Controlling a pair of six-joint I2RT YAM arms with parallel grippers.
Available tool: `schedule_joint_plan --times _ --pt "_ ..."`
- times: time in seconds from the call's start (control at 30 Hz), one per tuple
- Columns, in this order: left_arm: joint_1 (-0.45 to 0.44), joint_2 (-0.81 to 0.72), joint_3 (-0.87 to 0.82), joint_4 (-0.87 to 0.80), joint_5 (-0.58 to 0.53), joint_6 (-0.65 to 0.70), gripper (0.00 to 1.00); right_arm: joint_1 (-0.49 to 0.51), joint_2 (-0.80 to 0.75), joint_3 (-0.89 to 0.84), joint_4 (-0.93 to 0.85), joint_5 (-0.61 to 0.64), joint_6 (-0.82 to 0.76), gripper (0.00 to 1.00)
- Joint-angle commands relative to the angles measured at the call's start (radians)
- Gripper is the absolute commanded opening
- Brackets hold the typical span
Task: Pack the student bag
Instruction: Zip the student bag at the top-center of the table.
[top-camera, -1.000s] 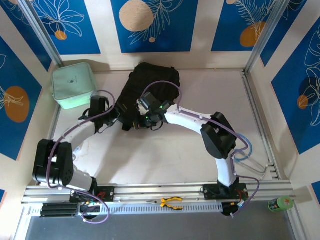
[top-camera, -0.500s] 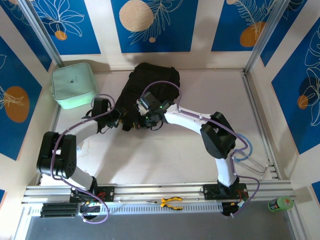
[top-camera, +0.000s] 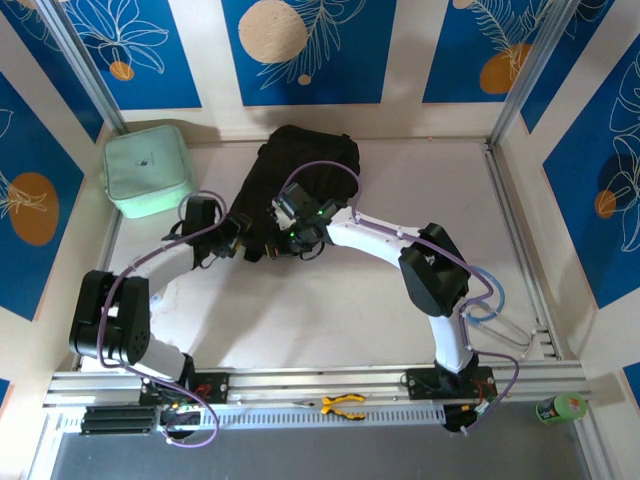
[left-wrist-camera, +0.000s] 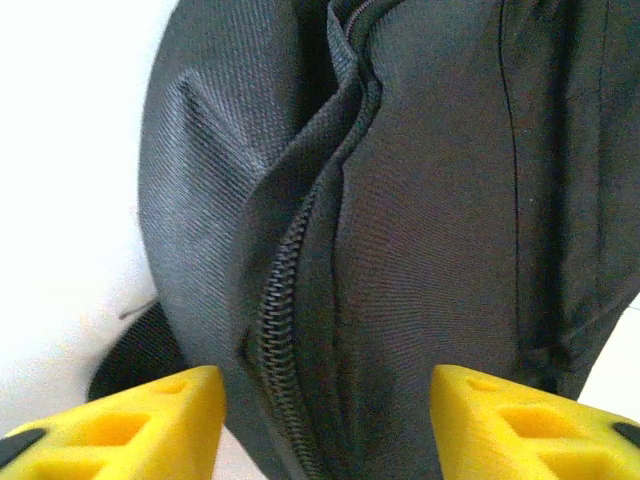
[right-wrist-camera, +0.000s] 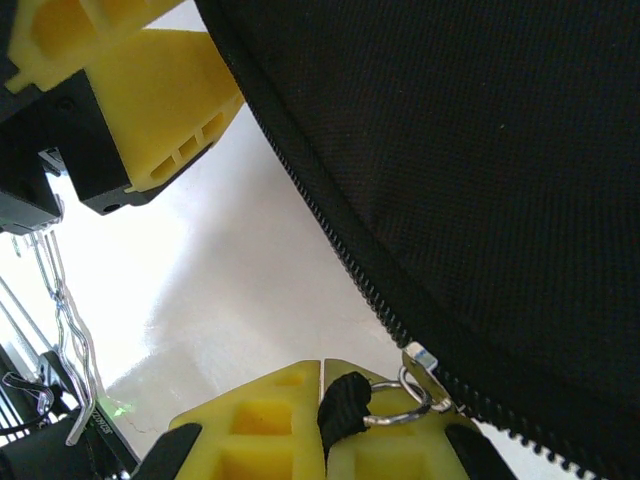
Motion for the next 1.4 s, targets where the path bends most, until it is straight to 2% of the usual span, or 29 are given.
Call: schedule_joint_plan --times 0.0,0.17,0.23,0.3,0.47,0.77,1.03,1.13,1.23,1.37 --pt "-0.016 0.037 0.018 0.046 0.039 -0.024 0.44 0.013 0.003 0.046 -0.021 -0.029 -0.006 0.0" --pt "-0.016 0.046 0.033 0.046 -0.007 0.007 0.19 0.004 -0.034 0.022 -0.109 0.013 0.023 0.0" --pt "-0.016 0.047 0.043 0.024 -0.026 0.03 0.15 -0.007 -0.056 -0.002 -0.147 0.03 0.039 0.0" --pt "-0.014 0.044 0.039 0.015 -0.041 0.039 0.07 -0.023 -0.079 -0.028 -0.189 0.054 0.061 0.0" --pt "-0.012 0.051 0.032 0.016 -0.039 0.059 0.0 -0.078 -0.129 -0.1 -0.232 0.078 0.117 0.0" --pt "-0.008 0.054 0.029 -0.019 -0.03 0.119 0.0 -0.167 -0.169 -0.131 -0.268 0.117 0.096 0.0" --pt "-0.008 0.062 0.077 -0.144 0.036 0.295 0.0 -0.238 -0.14 -0.076 -0.301 0.094 0.013 0.0" --pt "-0.008 0.04 0.106 -0.211 0.076 0.423 0.15 -0.231 -0.147 -0.068 -0.293 0.049 -0.082 0.0" --pt "-0.013 0.008 0.166 -0.321 0.127 0.636 0.21 -0.219 -0.163 -0.072 -0.282 0.016 -0.174 0.0" --pt "-0.031 -0.018 0.281 -0.549 0.093 0.884 0.37 -0.216 -0.173 -0.074 -0.282 0.011 -0.233 0.0"
